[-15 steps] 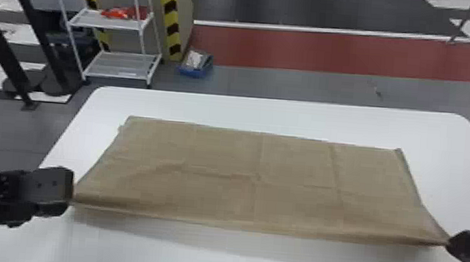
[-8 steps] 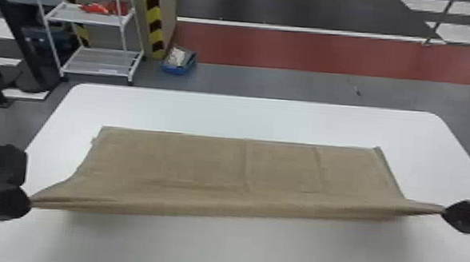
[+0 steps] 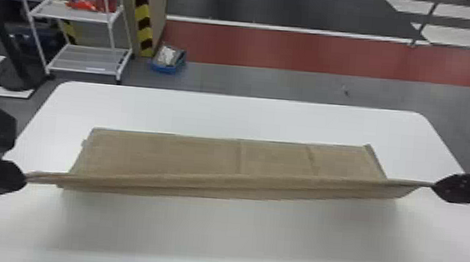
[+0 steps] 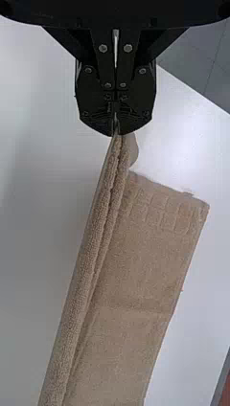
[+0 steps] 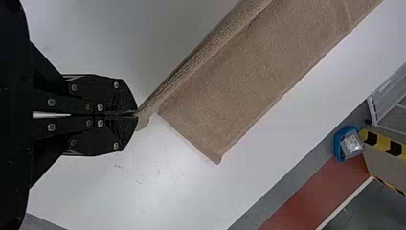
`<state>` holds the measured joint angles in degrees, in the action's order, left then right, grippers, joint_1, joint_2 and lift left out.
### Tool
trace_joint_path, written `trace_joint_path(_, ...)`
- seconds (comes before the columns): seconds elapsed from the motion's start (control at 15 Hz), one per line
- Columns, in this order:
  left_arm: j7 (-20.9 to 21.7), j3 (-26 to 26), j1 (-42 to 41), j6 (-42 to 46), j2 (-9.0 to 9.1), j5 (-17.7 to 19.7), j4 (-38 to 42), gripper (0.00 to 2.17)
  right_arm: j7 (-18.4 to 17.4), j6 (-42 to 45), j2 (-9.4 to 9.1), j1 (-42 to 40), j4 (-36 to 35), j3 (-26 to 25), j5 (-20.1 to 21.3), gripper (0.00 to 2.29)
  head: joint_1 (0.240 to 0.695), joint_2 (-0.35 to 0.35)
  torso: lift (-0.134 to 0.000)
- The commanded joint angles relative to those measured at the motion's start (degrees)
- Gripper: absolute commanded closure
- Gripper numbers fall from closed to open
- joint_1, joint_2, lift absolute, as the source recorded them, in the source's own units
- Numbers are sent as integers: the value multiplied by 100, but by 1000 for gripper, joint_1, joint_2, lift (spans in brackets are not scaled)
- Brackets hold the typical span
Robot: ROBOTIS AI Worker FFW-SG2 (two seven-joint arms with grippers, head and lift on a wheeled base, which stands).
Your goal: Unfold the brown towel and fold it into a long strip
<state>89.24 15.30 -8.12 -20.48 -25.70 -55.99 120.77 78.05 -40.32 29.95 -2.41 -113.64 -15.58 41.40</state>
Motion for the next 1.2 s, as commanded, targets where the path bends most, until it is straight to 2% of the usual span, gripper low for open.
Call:
trace_joint_path(0.0, -38, -202, 363, -4, 3, 27, -379, 2064, 27, -183, 107, 337, 343, 213, 26, 2044, 695, -55, -123)
trace_joint_path(0.33, -231, -598, 1040, 13, 38, 27, -1205, 2064, 27, -658, 134, 917, 887, 687, 158, 2044, 695, -68, -123)
trace_joint_path(0.67, -275, -1046, 1910, -4, 65, -8, -2190, 2064, 27, -781, 125, 1814, 1793, 1294, 272, 2044, 695, -67, -123)
trace_joint_path(0.93, -346, -1433, 2649, -198, 135, -105, -3007, 2064, 27, -798, 20, 2499, 2408, 1777, 299, 2044, 695, -63, -123)
trace_joint_path(1.13, -372, -1609, 3114, -303, 205, -158, -3534, 2064, 27, -746, -51, 3053, 3164, 2217, 351, 2044, 695, -50, -123)
